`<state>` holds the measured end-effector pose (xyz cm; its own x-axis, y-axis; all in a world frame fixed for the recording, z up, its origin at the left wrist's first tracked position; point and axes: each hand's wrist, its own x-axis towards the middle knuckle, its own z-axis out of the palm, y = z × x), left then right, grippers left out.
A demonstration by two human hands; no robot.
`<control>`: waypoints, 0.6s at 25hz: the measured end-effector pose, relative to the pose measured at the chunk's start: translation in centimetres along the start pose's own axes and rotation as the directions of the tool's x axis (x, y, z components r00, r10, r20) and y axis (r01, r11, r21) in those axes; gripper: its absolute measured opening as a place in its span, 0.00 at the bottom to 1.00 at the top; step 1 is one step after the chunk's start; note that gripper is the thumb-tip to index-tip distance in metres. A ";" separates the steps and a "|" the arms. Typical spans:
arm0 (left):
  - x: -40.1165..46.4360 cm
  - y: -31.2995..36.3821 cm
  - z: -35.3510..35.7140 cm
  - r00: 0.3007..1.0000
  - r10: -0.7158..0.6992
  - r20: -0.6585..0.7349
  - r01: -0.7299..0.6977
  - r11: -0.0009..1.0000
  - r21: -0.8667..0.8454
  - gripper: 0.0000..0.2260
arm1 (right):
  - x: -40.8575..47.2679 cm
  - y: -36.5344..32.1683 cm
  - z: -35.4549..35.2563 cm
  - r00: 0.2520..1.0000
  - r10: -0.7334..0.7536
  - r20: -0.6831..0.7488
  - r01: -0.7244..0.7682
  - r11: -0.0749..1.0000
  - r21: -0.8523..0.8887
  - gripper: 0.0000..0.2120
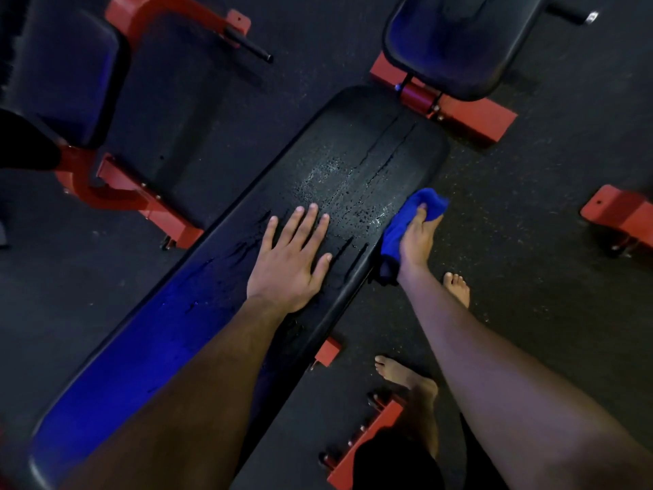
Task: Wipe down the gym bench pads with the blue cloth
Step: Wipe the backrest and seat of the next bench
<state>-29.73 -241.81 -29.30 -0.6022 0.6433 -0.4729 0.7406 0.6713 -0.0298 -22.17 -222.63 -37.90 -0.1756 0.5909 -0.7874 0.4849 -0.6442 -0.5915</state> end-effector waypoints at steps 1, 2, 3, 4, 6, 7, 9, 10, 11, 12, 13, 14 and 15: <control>0.0 0.0 0.0 1.000 -0.002 -0.002 0.002 1.000 0.002 0.29 | -1.3 0.9 0.1 1.000 0.004 0.010 -0.004 1.000 -0.002 0.21; 0.0 0.0 -0.1 1.000 -0.002 -0.002 0.002 1.000 0.004 0.29 | -2.7 2.2 0.2 1.000 0.012 0.013 -0.012 1.000 -0.028 0.21; 0.0 0.1 -0.1 1.000 -0.001 0.000 0.001 1.000 0.007 0.29 | -4.4 3.8 0.1 0.999 0.009 0.035 -0.008 0.999 -0.034 0.22; 0.0 0.1 -0.1 1.000 0.000 0.004 0.000 1.000 0.009 0.29 | -6.1 5.2 0.1 0.999 -0.003 0.046 0.004 0.999 -0.035 0.26; 0.1 0.1 -0.2 1.000 0.000 0.011 0.000 1.000 0.012 0.29 | -8.2 6.4 -0.2 0.996 -0.028 0.088 0.031 0.999 -0.038 0.34; 0.1 0.1 -0.2 1.000 0.000 0.012 0.000 1.000 0.012 0.29 | -8.2 6.1 -0.3 0.994 -0.041 0.102 0.046 0.998 -0.044 0.34; 0.0 0.1 -0.2 1.000 0.000 0.012 0.000 1.000 0.007 0.29 | -6.0 4.5 0.0 0.997 -0.031 0.069 0.034 0.998 -0.052 0.32; 0.0 0.1 -0.3 1.000 0.004 0.010 -0.004 1.000 0.004 0.29 | -4.1 3.2 0.2 0.999 0.000 0.033 0.002 0.998 -0.058 0.29; 0.1 0.1 -0.2 1.000 0.006 0.008 -0.006 1.000 0.002 0.29 | -1.6 1.9 0.5 1.000 0.012 0.005 -0.011 0.998 -0.064 0.25; 0.1 0.1 -0.2 1.000 0.006 0.008 -0.006 1.000 0.001 0.29 | 0.6 0.6 0.7 1.000 0.018 -0.024 -0.020 0.998 -0.054 0.23; 0.1 0.0 -0.1 1.000 0.007 0.012 -0.007 1.000 0.001 0.29 | 2.2 -1.0 0.8 0.999 0.020 -0.039 -0.023 0.998 -0.063 0.23; 0.1 0.0 -0.1 1.000 0.006 0.016 -0.006 1.000 0.003 0.29 | 3.4 -2.4 0.7 0.999 0.030 -0.043 -0.033 0.997 -0.065 0.24; 0.1 0.0 -0.1 1.000 0.003 0.016 -0.003 1.000 0.005 0.29 | 4.2 -3.6 0.5 0.999 0.038 -0.035 -0.041 0.997 -0.072 0.24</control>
<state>-29.77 -241.74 -29.30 -0.5951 0.6392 -0.4871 0.7438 0.6677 -0.0325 -25.14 -218.07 -39.17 -0.1264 0.5826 -0.8029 0.5524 -0.6309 -0.5448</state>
